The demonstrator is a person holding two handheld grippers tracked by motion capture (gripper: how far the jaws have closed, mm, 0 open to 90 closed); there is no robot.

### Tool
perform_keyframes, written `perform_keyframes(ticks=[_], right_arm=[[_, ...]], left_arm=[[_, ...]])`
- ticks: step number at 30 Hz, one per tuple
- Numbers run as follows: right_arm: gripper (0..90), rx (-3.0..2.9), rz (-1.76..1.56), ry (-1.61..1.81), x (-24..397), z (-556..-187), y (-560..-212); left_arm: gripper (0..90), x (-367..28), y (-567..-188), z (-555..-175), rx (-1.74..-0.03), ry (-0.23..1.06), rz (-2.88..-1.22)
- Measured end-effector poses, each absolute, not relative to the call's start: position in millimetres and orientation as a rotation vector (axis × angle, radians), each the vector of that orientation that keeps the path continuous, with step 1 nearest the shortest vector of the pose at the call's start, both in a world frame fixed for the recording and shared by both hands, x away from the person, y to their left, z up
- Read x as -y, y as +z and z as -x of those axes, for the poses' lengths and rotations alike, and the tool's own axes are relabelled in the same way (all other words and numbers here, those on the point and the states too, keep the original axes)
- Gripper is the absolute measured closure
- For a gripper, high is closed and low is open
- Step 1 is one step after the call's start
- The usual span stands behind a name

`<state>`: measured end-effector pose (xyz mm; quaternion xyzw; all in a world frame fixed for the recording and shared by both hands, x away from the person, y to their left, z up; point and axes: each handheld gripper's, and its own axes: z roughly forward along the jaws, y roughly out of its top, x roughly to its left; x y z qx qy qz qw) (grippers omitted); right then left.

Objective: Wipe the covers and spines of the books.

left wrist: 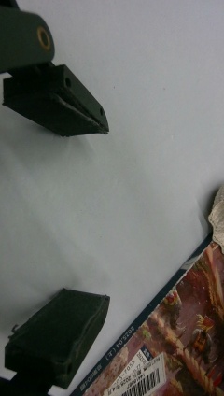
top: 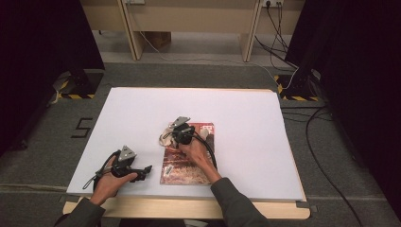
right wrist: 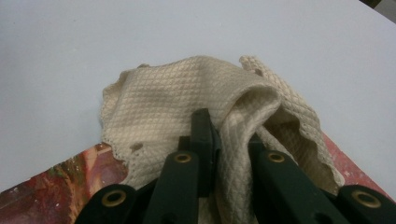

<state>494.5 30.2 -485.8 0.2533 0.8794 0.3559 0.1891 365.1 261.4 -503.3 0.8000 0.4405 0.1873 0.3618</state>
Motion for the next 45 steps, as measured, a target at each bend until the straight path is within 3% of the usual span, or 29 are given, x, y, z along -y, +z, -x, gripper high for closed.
perform_keyframes(ticks=[24, 33, 45], right_arm=[[82.4, -2.325, -0.950, 0.959, 81.7, -504.7, -486.3], [82.5, -2.346, -0.924, 0.987, 68.8, -496.6, -486.9], [82.4, -2.463, -0.736, 1.034, 3.6, -471.0, -487.9]], left_arm=[[13.7, -261.2, -503.4, -365.1, -1.135, 0.484, -2.059], [13.6, -261.3, -503.4, -365.2, -1.136, 0.483, -2.059], [13.6, -261.4, -503.5, -365.3, -1.135, 0.481, -2.058]])
